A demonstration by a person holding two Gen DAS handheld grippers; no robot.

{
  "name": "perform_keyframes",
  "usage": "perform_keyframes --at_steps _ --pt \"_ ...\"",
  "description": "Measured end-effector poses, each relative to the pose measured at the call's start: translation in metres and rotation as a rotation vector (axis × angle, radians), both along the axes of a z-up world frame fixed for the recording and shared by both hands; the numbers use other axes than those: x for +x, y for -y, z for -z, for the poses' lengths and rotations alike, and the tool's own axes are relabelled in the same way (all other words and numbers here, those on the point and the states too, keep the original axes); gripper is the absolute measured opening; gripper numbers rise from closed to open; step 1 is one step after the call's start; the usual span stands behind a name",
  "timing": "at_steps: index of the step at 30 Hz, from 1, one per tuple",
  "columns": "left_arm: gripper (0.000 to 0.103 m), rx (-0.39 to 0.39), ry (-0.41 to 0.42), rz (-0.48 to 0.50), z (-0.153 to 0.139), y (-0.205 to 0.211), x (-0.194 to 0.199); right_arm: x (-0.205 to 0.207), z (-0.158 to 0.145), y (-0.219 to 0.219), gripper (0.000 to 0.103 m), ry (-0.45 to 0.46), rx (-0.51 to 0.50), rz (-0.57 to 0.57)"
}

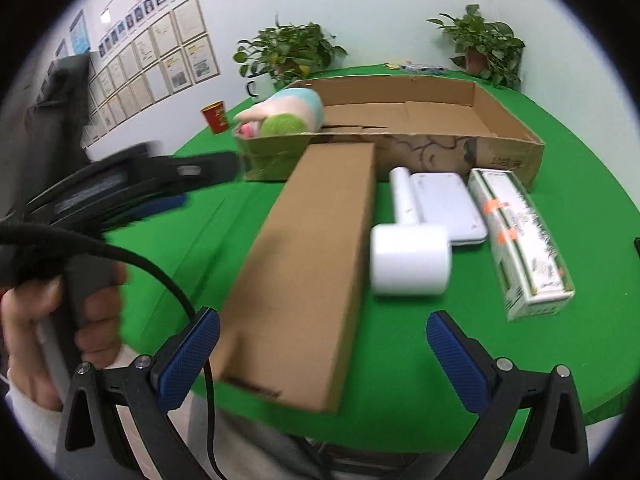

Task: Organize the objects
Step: 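Move the right tool to the long brown cardboard box, then grasp the long brown box edge with the right tool and lift it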

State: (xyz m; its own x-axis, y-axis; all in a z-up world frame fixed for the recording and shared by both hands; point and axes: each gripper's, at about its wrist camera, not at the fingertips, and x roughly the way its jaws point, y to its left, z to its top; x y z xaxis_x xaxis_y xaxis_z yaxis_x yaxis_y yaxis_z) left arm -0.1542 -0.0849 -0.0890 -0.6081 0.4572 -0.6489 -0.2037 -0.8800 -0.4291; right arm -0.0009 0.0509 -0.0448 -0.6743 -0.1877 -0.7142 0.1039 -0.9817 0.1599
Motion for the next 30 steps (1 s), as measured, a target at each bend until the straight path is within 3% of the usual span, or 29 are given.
perform_keyframes --at_steps 4,8,12,15,20,24,28,30 --pt "0.096 0.035 0.064 0.034 0.023 -0.004 -0.013 -0.003 0.009 0.018 0.103 0.021 -0.002 -0.025" --pt "0.088 0.047 0.110 0.068 0.035 -0.008 -0.025 -0.010 0.016 0.034 0.103 0.021 0.071 -0.050" --pt "0.074 0.045 0.142 0.109 0.045 -0.014 -0.030 -0.019 0.028 0.039 0.103 0.047 0.123 -0.032" --pt "0.071 0.079 0.154 0.139 0.048 -0.017 -0.030 -0.023 0.035 0.040 0.092 0.079 0.128 -0.038" --pt "0.063 0.120 0.181 0.194 0.050 -0.032 -0.020 -0.014 0.036 0.037 0.091 0.067 0.120 -0.048" --pt "0.064 0.109 0.170 0.206 0.048 -0.040 -0.001 0.004 0.035 0.032 0.091 0.090 0.101 -0.042" --pt "0.076 0.100 0.187 0.175 0.051 -0.035 -0.001 0.003 0.035 0.034 0.092 0.089 0.114 -0.041" --pt "0.077 0.094 0.189 0.170 0.050 -0.033 -0.004 -0.002 0.035 0.035 0.091 0.087 0.127 -0.042"
